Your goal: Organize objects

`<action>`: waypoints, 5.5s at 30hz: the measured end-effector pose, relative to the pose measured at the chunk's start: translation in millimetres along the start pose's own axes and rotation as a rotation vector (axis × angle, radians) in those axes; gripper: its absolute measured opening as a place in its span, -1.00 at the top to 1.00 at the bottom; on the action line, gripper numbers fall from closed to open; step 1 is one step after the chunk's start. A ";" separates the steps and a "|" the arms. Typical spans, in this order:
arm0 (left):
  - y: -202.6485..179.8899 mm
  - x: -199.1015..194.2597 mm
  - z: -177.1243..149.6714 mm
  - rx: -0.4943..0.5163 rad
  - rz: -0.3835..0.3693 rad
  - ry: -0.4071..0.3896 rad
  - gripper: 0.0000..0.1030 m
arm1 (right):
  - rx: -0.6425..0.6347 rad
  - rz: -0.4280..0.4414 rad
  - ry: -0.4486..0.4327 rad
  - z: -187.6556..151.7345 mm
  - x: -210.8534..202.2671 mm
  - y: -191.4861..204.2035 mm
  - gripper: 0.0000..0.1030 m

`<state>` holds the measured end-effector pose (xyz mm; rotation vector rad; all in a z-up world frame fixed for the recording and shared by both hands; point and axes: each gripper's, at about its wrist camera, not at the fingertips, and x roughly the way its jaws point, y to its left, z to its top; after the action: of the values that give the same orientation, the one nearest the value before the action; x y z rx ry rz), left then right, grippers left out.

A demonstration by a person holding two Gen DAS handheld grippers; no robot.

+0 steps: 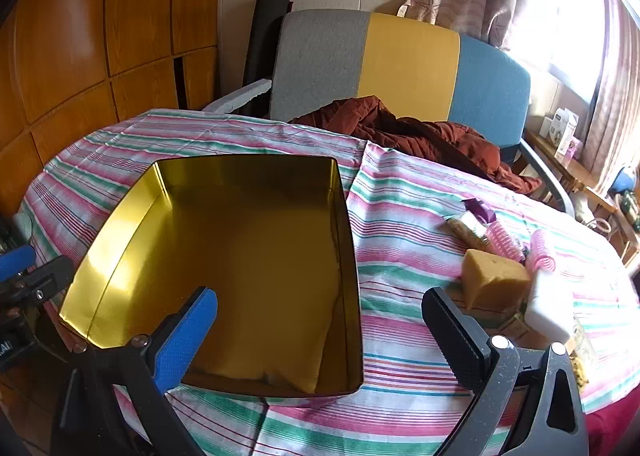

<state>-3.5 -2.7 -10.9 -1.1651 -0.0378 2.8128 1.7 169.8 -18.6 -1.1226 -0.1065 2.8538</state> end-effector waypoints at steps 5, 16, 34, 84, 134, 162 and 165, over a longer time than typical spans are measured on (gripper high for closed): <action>4.1 3.8 1.7 -0.038 -0.051 0.023 -0.39 | -0.017 -0.011 -0.011 1.7 -5.0 -0.3 -1.00; -4.0 7.5 2.9 -0.015 -0.043 0.034 -0.39 | -0.006 0.000 -0.026 4.1 -11.6 -10.3 -1.00; -32.2 30.7 2.6 0.026 -0.113 0.126 -0.49 | 0.060 -0.025 -0.002 -1.9 -2.2 -54.5 -1.00; -333.9 74.5 21.6 0.485 -0.672 0.314 -0.12 | 0.750 -0.154 0.032 -53.7 -19.3 -361.6 -1.00; 23.4 41.7 25.8 -0.107 -0.200 0.158 -0.13 | -0.082 0.389 0.113 56.5 29.9 -48.0 -0.39; 44.9 12.6 14.7 -0.068 0.016 0.039 -0.44 | -0.053 0.248 0.144 49.3 65.8 -2.2 -0.99; 36.9 7.9 13.6 -0.050 0.078 0.015 -0.44 | -0.061 0.245 0.122 41.4 55.3 1.9 -0.99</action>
<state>-21.6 -38.5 -9.0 -1.2241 -0.0632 2.8863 -67.0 171.5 -26.1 -1.4103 -0.0519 2.9984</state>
